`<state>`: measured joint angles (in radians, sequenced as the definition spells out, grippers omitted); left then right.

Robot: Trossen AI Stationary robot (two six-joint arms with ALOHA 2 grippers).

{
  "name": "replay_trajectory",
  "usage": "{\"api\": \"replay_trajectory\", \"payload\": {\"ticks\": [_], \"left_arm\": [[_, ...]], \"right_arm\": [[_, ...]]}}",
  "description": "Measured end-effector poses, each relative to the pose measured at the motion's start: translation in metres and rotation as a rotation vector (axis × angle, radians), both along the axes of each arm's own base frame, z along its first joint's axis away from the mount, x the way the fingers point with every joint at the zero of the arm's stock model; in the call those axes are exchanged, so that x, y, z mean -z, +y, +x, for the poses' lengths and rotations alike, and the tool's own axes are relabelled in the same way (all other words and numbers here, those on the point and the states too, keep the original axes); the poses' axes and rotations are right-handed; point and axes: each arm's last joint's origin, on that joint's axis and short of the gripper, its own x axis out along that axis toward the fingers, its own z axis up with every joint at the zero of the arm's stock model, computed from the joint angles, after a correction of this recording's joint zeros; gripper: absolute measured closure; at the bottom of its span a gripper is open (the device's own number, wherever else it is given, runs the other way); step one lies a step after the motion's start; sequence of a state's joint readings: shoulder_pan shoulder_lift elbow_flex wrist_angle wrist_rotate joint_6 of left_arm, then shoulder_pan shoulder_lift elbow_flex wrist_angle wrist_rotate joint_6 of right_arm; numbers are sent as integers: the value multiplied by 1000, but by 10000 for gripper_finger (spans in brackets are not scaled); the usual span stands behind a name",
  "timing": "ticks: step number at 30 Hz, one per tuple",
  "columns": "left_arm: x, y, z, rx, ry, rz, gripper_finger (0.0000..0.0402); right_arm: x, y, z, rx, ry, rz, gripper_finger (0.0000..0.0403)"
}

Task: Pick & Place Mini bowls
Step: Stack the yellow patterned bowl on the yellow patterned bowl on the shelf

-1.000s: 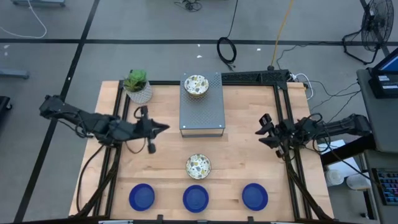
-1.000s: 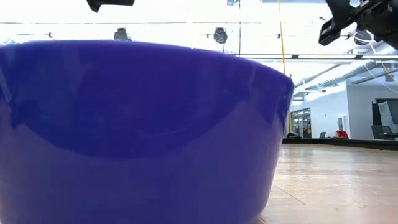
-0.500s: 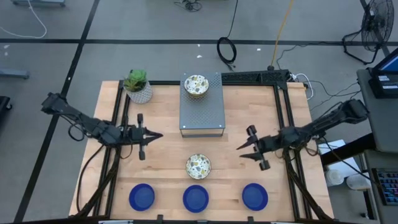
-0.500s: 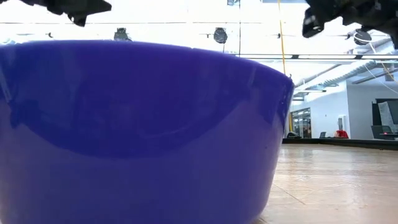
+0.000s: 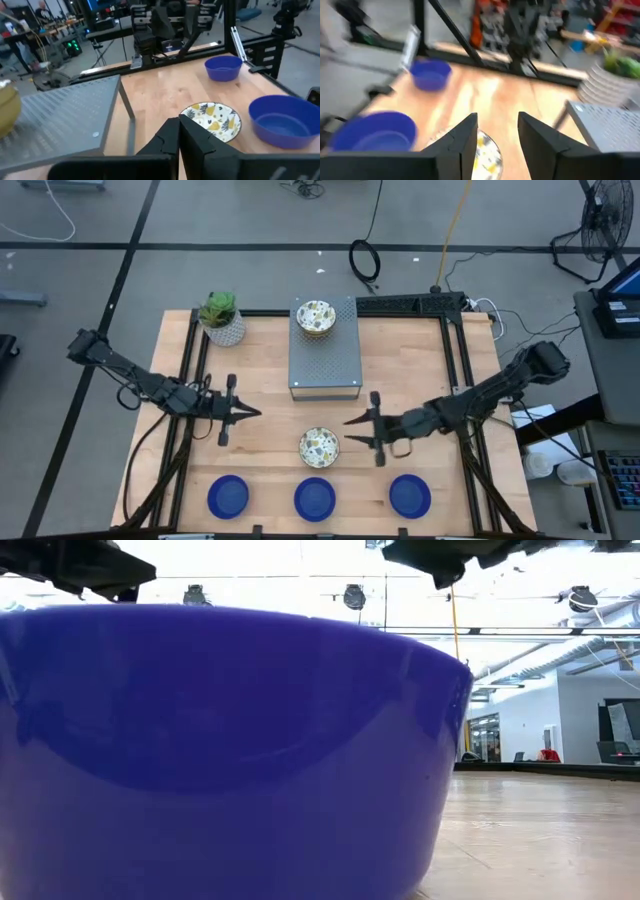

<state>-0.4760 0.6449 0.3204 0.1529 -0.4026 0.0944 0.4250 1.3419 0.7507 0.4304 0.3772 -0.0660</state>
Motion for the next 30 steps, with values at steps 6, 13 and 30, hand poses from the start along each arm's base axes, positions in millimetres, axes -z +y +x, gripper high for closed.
{"api": "replay_trajectory", "payload": {"ticks": [6,13,30], "left_arm": [[19,-2,-3,-8,-13,-74,398],[38,-3,-11,7,-126,-197,398],[65,-13,-17,-69,-37,-455,382]], "right_arm": [[-14,29,31,146,219,26,239],[17,45,53,226,464,34,194],[44,33,65,417,556,276,201]]}}
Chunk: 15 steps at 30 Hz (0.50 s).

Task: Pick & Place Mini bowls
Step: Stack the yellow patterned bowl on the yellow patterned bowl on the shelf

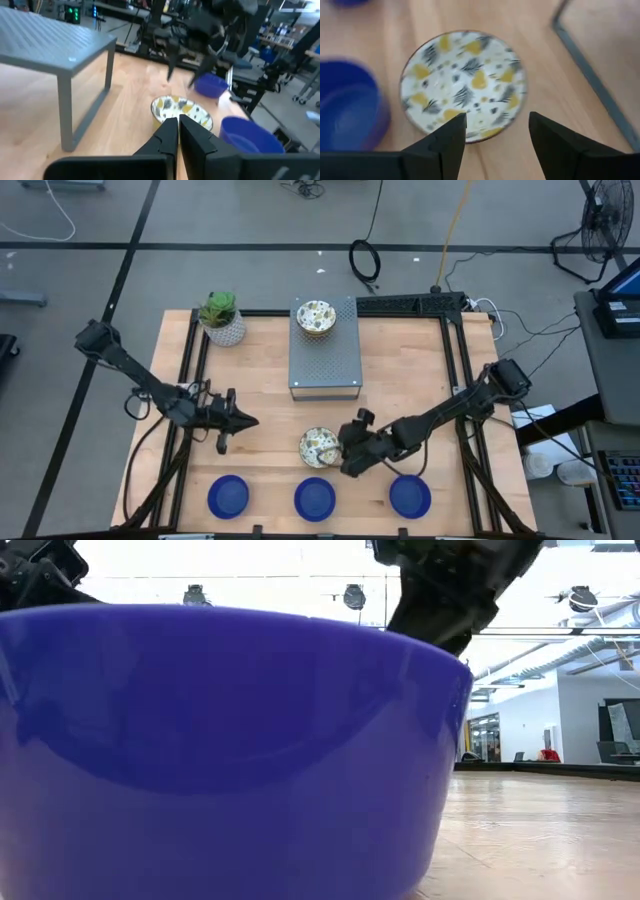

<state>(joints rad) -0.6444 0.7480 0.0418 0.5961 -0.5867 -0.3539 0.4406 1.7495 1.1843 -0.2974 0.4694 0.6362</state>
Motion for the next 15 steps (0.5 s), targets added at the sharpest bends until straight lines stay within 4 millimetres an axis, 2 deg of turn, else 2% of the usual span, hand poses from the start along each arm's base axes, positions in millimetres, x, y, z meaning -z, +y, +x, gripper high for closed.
{"api": "replay_trajectory", "payload": {"ticks": [3,7,10,15], "left_arm": [[5,-1,2,-8,35,-9,380],[10,-2,3,-19,66,-27,394],[11,-2,4,-28,72,-23,397],[11,-2,4,-34,72,-39,378]], "right_arm": [[3,-17,-3,119,78,57,202],[8,-31,-2,170,159,158,202],[12,-34,2,159,172,200,202],[8,-33,6,136,125,207,202]]}}
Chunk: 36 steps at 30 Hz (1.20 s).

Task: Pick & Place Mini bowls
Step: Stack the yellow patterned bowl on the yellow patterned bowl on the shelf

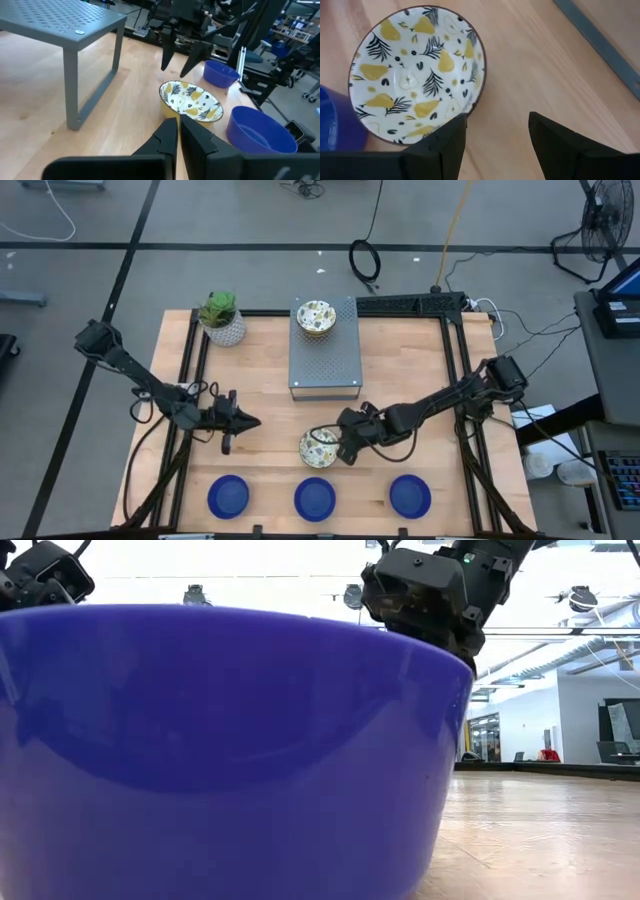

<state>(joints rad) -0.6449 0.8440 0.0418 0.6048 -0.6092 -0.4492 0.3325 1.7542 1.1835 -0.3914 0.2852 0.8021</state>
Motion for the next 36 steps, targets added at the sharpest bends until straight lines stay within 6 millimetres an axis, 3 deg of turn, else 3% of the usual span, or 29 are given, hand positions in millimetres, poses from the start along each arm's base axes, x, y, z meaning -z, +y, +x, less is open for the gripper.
{"api": "replay_trajectory", "payload": {"ticks": [5,11,16,21,31,36], "left_arm": [[0,1,0,-21,-1,3,378],[0,1,0,-21,-1,3,398],[0,1,0,-21,-1,3,381],[0,1,0,-22,-1,-1,370],[2,1,0,-23,13,6,398],[2,1,0,-24,14,-1,382]], "right_arm": [[-2,3,3,-15,-40,8,202],[10,5,8,-15,-33,8,202],[21,8,13,-43,-27,20,202],[20,7,15,-43,-40,17,203],[26,3,4,-21,82,-11,234],[27,1,-2,-7,142,-19,248]]}}
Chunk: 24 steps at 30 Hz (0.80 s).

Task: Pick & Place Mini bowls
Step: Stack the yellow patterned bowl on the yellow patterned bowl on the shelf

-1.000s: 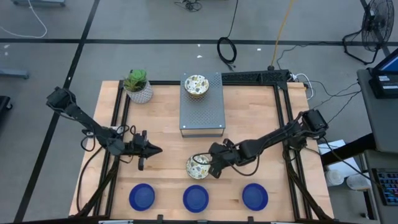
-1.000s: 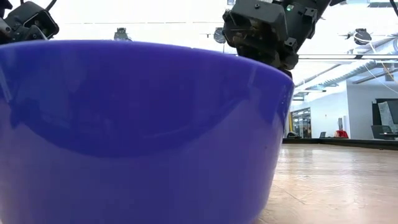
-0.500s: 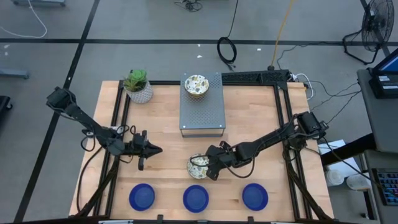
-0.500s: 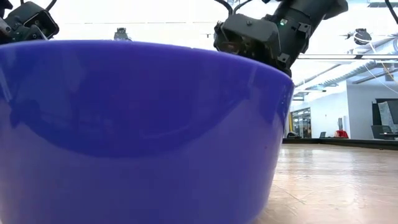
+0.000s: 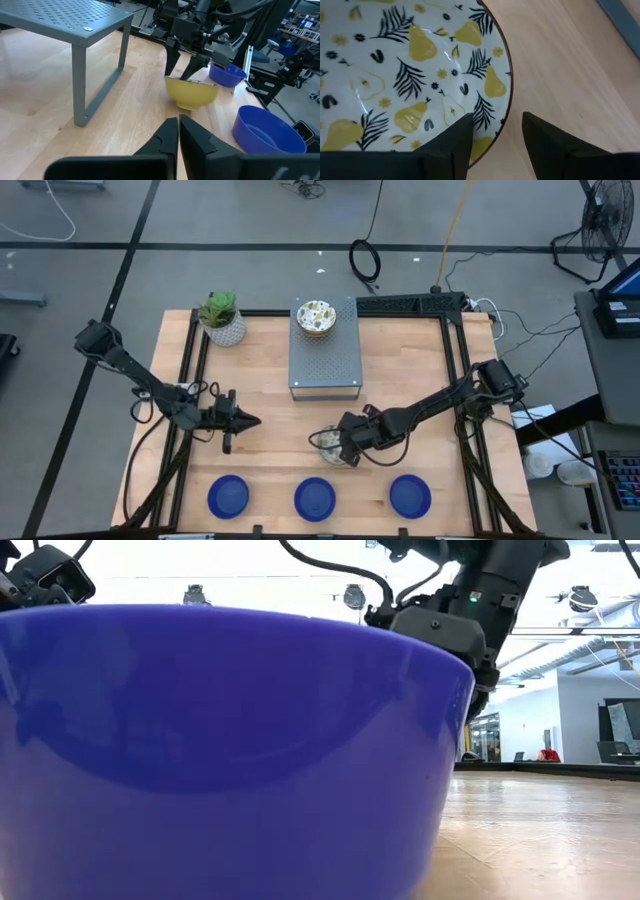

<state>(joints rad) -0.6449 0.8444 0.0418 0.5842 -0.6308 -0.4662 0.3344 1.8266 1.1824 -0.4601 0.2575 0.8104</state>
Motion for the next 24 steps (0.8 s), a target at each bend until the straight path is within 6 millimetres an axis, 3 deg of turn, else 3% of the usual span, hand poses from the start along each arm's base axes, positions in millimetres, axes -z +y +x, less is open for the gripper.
{"api": "replay_trajectory", "payload": {"ticks": [6,15,24], "left_arm": [[1,0,0,-2,5,-6,371],[1,0,0,-2,6,-6,398],[1,0,0,-2,9,-3,367]], "right_arm": [[-3,1,-1,-21,12,46,255],[-10,3,2,-64,-42,73,259],[-10,0,2,-62,-37,66,281]]}}
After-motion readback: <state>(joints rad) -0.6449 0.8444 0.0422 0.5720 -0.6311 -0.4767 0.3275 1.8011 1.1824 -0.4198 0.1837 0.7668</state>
